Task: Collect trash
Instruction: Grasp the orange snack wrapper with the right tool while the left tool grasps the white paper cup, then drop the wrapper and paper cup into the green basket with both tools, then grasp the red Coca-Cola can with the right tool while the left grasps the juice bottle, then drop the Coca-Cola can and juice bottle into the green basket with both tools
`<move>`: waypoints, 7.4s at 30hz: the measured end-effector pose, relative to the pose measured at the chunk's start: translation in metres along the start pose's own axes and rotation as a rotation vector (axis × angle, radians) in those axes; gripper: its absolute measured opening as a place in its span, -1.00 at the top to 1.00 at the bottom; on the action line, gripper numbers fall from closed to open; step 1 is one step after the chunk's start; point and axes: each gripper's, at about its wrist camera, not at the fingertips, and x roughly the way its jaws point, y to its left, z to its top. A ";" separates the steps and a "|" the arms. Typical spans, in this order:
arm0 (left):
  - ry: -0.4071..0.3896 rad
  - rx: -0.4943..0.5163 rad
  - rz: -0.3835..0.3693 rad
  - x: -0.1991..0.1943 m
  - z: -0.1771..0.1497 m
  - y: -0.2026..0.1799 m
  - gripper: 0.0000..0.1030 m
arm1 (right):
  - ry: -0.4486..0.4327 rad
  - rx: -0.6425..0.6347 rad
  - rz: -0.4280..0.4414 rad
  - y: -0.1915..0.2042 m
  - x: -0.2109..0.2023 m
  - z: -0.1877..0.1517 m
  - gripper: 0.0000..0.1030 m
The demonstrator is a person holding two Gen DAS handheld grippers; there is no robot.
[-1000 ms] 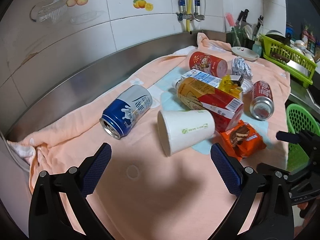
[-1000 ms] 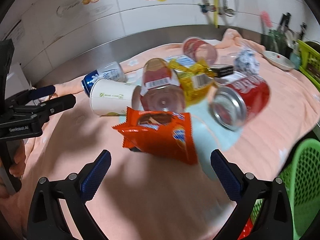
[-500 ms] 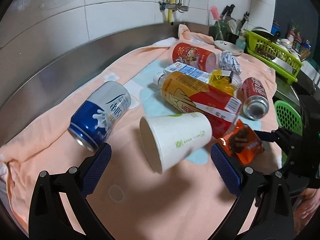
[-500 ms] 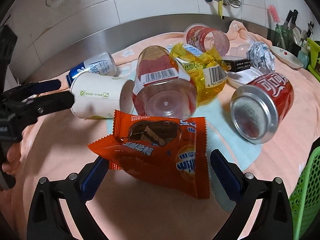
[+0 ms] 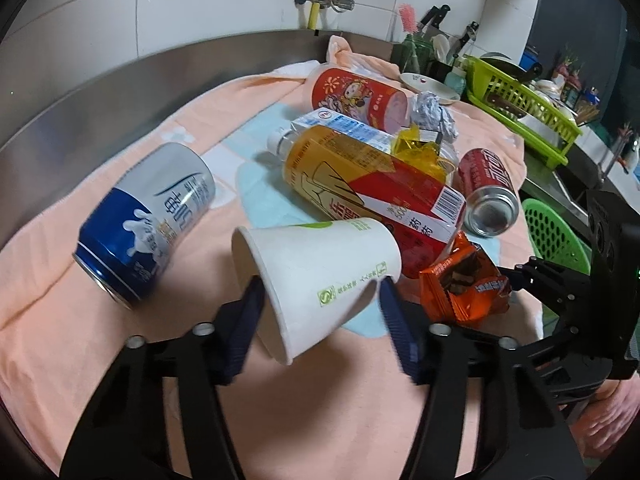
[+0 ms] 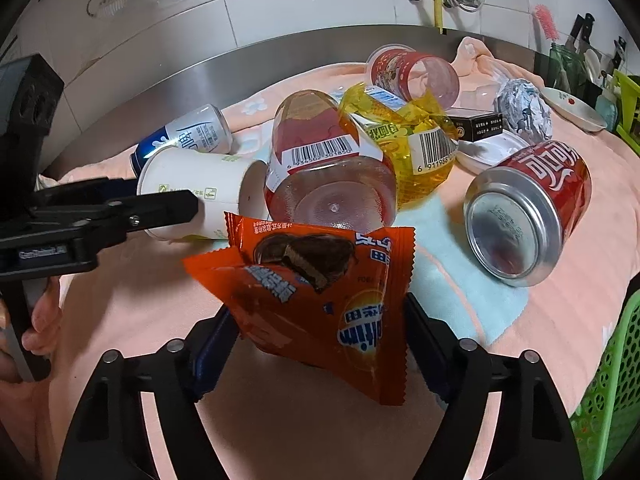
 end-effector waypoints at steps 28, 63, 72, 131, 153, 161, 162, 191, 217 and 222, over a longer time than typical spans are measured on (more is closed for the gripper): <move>-0.081 0.044 -0.104 -0.050 -0.016 -0.070 0.94 | -0.167 0.123 -0.072 -0.058 -0.107 -0.048 -0.18; 0.236 0.360 -0.550 0.126 0.022 -0.381 0.93 | -0.117 0.480 -0.508 -0.285 -0.198 -0.164 -0.81; 0.295 0.353 -0.549 0.153 0.014 -0.402 0.43 | -0.147 0.496 -0.516 -0.288 -0.212 -0.172 -0.81; 0.150 -0.593 0.096 0.092 0.088 -0.002 -0.35 | 0.052 0.772 0.024 -0.192 -0.041 0.055 -0.70; 0.201 -0.630 -0.008 0.110 0.077 0.003 -0.45 | 0.085 0.852 0.082 -0.186 -0.011 0.051 -0.40; 0.176 -0.574 -0.052 0.090 0.065 -0.001 -0.43 | 0.021 0.742 0.103 -0.178 -0.043 0.043 -0.40; 0.171 -0.571 -0.057 0.087 0.064 -0.002 -0.43 | 0.015 0.739 0.104 -0.178 -0.047 0.042 -0.40; 0.105 -0.222 -0.342 0.038 0.081 -0.178 -0.43 | 0.108 0.586 -0.483 -0.328 -0.131 -0.115 -0.40; 0.330 0.079 -0.453 0.147 0.054 -0.383 -0.43 | -0.069 0.612 -0.473 -0.334 -0.213 -0.159 -0.65; 0.366 0.112 -0.433 0.169 0.044 -0.402 -0.44 | -0.128 0.635 -0.471 -0.331 -0.234 -0.165 -0.65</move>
